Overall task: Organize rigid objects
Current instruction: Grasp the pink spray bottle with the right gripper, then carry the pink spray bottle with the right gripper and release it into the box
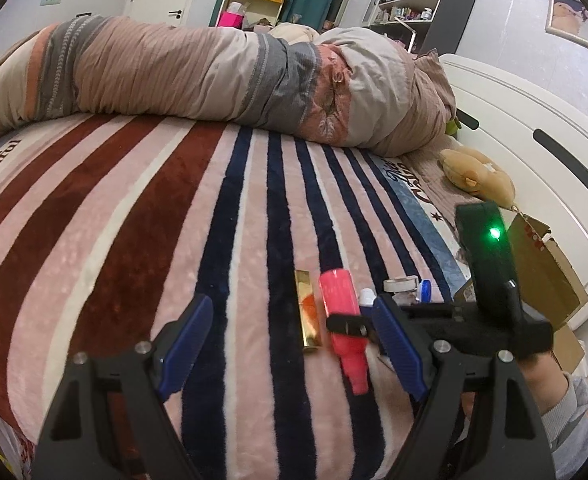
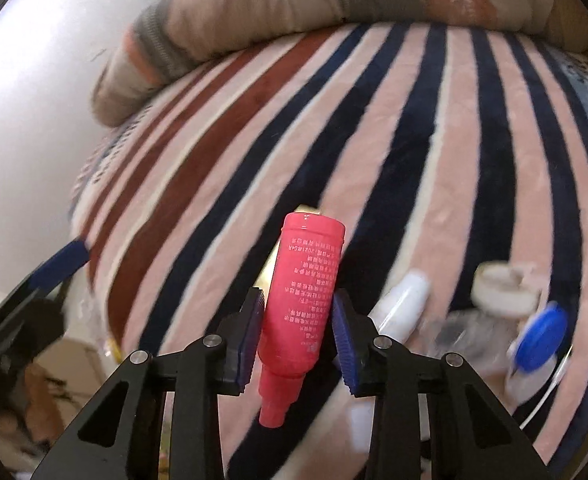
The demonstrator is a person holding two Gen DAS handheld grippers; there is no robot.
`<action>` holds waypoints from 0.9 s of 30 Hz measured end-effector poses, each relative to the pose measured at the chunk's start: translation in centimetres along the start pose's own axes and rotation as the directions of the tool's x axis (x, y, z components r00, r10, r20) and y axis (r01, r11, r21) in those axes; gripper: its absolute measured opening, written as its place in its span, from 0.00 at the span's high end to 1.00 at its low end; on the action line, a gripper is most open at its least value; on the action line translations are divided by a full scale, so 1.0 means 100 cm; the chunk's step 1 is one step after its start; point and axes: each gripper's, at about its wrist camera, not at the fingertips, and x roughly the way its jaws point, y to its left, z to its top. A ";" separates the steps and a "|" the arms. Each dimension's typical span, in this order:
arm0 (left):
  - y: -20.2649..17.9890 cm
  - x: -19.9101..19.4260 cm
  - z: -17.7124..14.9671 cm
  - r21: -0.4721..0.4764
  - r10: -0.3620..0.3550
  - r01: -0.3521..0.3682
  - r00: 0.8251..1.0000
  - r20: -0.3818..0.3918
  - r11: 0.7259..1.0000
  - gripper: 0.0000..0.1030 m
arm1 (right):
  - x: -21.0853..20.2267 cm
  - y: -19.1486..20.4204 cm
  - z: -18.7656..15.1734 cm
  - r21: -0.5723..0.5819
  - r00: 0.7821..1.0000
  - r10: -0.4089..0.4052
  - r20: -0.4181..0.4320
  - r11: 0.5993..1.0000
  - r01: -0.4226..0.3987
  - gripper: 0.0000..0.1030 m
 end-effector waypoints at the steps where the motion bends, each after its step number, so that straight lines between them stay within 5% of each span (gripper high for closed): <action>1: 0.000 0.000 0.000 -0.003 -0.015 0.015 1.000 -0.002 1.000 0.23 | -0.005 0.003 -0.005 -0.015 1.000 -0.005 0.010 1.000 0.006 0.71; 6: -0.007 0.001 0.004 -0.010 -0.119 0.119 0.993 -0.020 0.993 0.23 | -0.031 0.019 -0.021 -0.093 0.996 0.025 0.083 0.996 -0.017 0.73; 10: -0.024 -0.001 0.014 0.003 -0.238 0.239 0.971 -0.028 0.971 0.23 | -0.059 0.037 -0.030 -0.176 0.986 0.057 0.155 0.984 -0.029 0.74; 14: -0.050 -0.003 0.025 0.037 -0.339 0.342 0.939 -0.053 0.939 0.42 | -0.086 0.046 -0.034 -0.219 0.972 0.094 0.217 0.975 -0.046 0.74; 22: -0.110 -0.027 0.039 0.147 -0.424 0.427 0.904 -0.052 0.892 0.60 | -0.149 0.043 -0.047 -0.249 0.930 0.133 0.344 0.967 -0.046 0.74; 27: -0.160 -0.048 0.048 0.260 -0.426 0.417 0.904 -0.023 0.871 0.61 | -0.196 0.035 -0.061 -0.237 0.889 0.135 0.438 0.971 -0.030 0.74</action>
